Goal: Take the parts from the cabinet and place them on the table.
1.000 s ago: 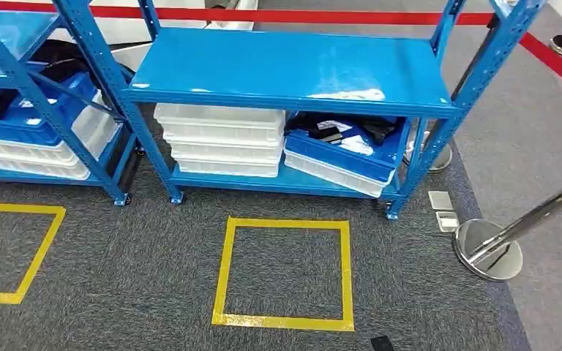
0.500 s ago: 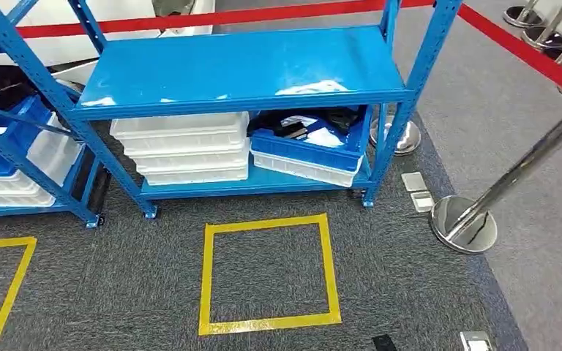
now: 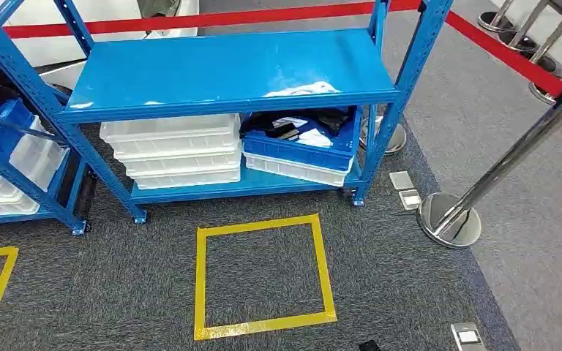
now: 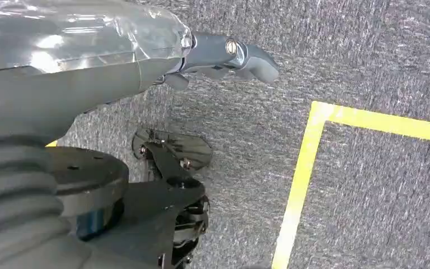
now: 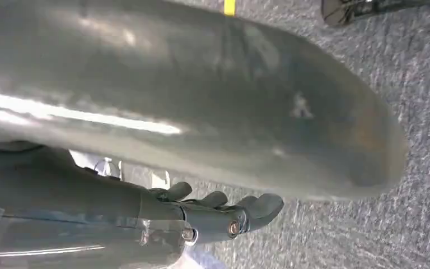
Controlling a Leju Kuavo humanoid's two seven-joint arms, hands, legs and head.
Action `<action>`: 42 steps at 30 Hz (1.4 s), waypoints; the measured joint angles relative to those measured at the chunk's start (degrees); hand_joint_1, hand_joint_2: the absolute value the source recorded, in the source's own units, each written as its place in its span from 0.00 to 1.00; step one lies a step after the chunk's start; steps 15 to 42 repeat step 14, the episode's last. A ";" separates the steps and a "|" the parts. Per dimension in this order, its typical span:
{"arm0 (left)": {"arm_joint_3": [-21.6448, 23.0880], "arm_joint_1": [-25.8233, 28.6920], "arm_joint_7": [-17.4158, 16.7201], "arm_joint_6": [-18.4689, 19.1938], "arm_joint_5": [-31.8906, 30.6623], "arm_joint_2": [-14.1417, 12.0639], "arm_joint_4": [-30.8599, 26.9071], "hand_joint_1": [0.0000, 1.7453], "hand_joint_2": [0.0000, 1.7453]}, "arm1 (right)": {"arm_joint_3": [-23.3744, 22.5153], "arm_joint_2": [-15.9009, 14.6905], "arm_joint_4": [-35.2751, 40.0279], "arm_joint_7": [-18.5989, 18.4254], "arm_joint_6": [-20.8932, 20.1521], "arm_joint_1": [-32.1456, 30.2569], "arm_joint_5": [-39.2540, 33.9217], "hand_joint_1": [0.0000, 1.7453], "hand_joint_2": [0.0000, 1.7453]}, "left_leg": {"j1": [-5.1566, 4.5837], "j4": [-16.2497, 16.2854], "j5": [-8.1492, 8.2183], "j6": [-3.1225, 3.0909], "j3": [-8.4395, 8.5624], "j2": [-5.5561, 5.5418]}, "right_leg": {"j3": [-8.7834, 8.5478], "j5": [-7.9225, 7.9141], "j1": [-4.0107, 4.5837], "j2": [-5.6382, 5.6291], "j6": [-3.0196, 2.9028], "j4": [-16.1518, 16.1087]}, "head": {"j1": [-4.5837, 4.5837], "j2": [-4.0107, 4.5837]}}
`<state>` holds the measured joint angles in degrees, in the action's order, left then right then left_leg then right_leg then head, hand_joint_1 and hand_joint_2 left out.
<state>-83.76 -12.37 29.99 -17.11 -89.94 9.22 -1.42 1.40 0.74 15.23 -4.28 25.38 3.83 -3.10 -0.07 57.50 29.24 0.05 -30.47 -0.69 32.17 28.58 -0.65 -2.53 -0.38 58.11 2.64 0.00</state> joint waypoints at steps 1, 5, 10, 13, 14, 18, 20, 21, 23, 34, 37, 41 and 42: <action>0.00 -0.01 -0.07 0.00 0.02 0.00 0.00 0.00 1.00 | 0.41 0.00 0.00 -0.09 0.00 -0.02 0.15 0.00 0.00 | -0.01 0.03 0.03 -0.05 0.01 0.00 | -0.02 -0.01 -0.01 0.00 0.09 -0.04 | -0.02 0.00; 0.00 -0.07 -0.20 -0.02 -0.02 0.00 0.00 0.00 1.00 | 1.94 0.00 0.00 -0.24 -0.37 -0.07 0.74 0.00 1.00 | -0.05 0.06 0.15 -0.23 0.08 0.00 | -0.08 0.07 -0.04 0.00 0.37 -0.10 | -0.02 0.00; 0.00 -0.22 -0.70 -0.07 -0.02 0.00 0.00 0.00 1.00 | 3.47 0.00 0.00 -0.65 -1.58 -0.11 -0.20 0.00 1.00 | 0.00 0.05 0.17 -0.24 0.13 0.00 | -0.07 0.10 -0.02 0.00 0.41 -0.09 | -0.04 0.00; 0.00 -0.23 -0.87 -0.09 -0.02 0.00 0.00 0.00 1.00 | 3.89 0.00 0.00 -0.61 -2.25 -0.15 -2.30 0.00 1.00 | 0.04 0.02 0.18 -0.21 0.14 0.00 | -0.08 0.11 -0.02 0.00 0.40 -0.09 | -0.04 0.00; 0.00 -0.23 -0.94 -0.09 -0.02 0.00 0.00 0.00 1.00 | 3.95 0.00 0.00 -0.61 -2.41 -0.16 -2.71 0.00 1.00 | 0.07 0.02 0.18 -0.20 0.14 0.00 | -0.08 0.11 0.00 0.00 0.39 -0.09 | -0.04 0.00; 0.00 -0.23 -0.94 -0.09 -0.02 0.00 0.00 0.00 1.00 | 3.95 0.00 0.00 -0.61 -2.41 -0.16 -2.71 0.00 1.00 | 0.07 0.02 0.18 -0.20 0.14 0.00 | -0.08 0.11 0.00 0.00 0.39 -0.09 | -0.04 0.00; 0.00 -0.23 -0.94 -0.09 -0.02 0.00 0.00 0.00 1.00 | 3.95 0.00 0.00 -0.61 -2.41 -0.16 -2.71 0.00 1.00 | 0.07 0.02 0.18 -0.20 0.14 0.00 | -0.08 0.11 0.00 0.00 0.39 -0.09 | -0.04 0.00; 0.00 -0.23 -0.94 -0.09 -0.02 0.00 0.00 0.00 1.00 | 3.95 0.00 0.00 -0.61 -2.41 -0.16 -2.71 0.00 1.00 | 0.07 0.02 0.18 -0.20 0.14 0.00 | -0.08 0.11 0.00 0.00 0.39 -0.09 | -0.04 0.00; 0.00 -0.23 -0.94 -0.09 -0.02 0.00 0.00 0.00 1.00 | 3.95 0.00 0.00 -0.61 -2.41 -0.16 -2.71 0.00 1.00 | 0.07 0.02 0.18 -0.20 0.14 0.00 | -0.08 0.11 0.00 0.00 0.39 -0.09 | -0.04 0.00; 0.00 -0.23 -0.94 -0.09 -0.02 0.00 0.00 0.00 1.00 | 3.95 0.00 0.00 -0.61 -2.41 -0.16 -2.71 0.00 1.00 | 0.07 0.02 0.18 -0.20 0.14 0.00 | -0.08 0.11 0.00 0.00 0.39 -0.09 | -0.04 0.00; 0.00 -0.23 -0.94 -0.09 -0.02 0.00 0.00 0.00 1.00 | 3.95 0.00 0.00 -0.61 -2.41 -0.16 -2.71 0.00 1.00 | 0.07 0.02 0.18 -0.20 0.14 0.00 | -0.08 0.11 0.00 0.00 0.39 -0.09 | -0.04 0.00; 0.00 -0.23 -0.94 -0.09 -0.02 0.00 0.00 0.00 1.00 | 3.95 0.00 0.00 -0.61 -2.41 -0.16 -2.71 0.00 1.00 | 0.07 0.02 0.18 -0.20 0.14 0.00 | -0.08 0.11 0.00 0.00 0.39 -0.09 | -0.04 0.00; 0.00 -0.23 -0.94 -0.09 -0.02 0.00 0.00 0.00 1.00 | 3.95 0.00 0.00 -0.61 -2.41 -0.16 -2.71 0.00 1.00 | 0.07 0.02 0.18 -0.20 0.14 0.00 | -0.08 0.11 0.00 0.00 0.39 -0.09 | -0.04 0.00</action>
